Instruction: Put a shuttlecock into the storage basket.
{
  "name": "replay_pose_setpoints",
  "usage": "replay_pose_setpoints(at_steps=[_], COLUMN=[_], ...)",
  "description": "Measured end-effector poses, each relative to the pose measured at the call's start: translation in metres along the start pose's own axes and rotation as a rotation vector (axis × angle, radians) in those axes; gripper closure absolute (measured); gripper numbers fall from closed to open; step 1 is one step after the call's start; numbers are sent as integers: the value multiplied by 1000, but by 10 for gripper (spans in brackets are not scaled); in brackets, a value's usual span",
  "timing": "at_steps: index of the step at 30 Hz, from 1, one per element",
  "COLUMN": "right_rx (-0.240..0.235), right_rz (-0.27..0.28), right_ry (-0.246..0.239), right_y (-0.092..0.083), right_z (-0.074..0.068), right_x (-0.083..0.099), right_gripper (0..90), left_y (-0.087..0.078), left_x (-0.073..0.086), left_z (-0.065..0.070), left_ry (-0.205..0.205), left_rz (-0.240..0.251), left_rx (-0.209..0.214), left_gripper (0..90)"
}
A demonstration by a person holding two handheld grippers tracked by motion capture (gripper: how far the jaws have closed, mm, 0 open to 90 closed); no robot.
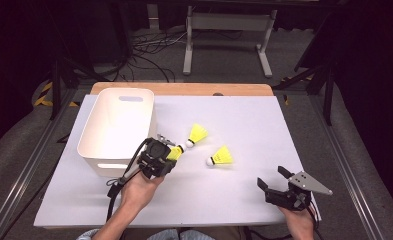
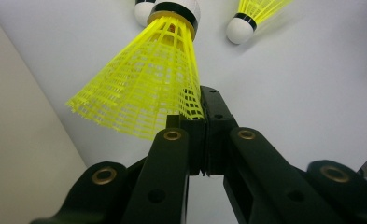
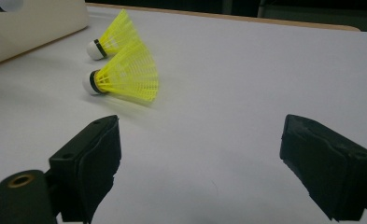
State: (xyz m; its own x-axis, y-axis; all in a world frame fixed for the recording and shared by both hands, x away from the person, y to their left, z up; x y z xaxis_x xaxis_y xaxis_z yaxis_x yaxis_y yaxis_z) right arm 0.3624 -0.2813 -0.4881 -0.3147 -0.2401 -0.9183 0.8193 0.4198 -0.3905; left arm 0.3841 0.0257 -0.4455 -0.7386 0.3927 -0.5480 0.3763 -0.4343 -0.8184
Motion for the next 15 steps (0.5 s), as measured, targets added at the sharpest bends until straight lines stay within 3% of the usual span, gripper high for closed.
replay_pose_setpoints(at_steps=[8,15], right_rx=[3,-1], right_rz=[3,-1], right_ry=[2,0], right_y=[0,0], right_z=[0,0], right_x=[0,0], right_gripper=[131,131], left_y=[-6,-15], left_x=[-8,-16], left_z=[3,2], left_ry=[4,20], left_rz=[1,2], left_rx=[34,19], left_gripper=[890,889])
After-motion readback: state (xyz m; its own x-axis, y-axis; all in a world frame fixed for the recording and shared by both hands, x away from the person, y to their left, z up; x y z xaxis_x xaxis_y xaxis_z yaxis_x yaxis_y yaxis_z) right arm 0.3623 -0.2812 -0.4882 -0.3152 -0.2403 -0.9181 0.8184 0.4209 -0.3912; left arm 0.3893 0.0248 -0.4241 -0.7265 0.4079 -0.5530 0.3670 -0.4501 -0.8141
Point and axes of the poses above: each handheld gripper's, and its own axes: y roughly forward along the jaws, x roughly out of its underside, z roughly to its right, the point moved 10 cm from there along y, roughly forward along the jaws, and after that the axes turned 5 degrees about -y, right-handed, at the moved point
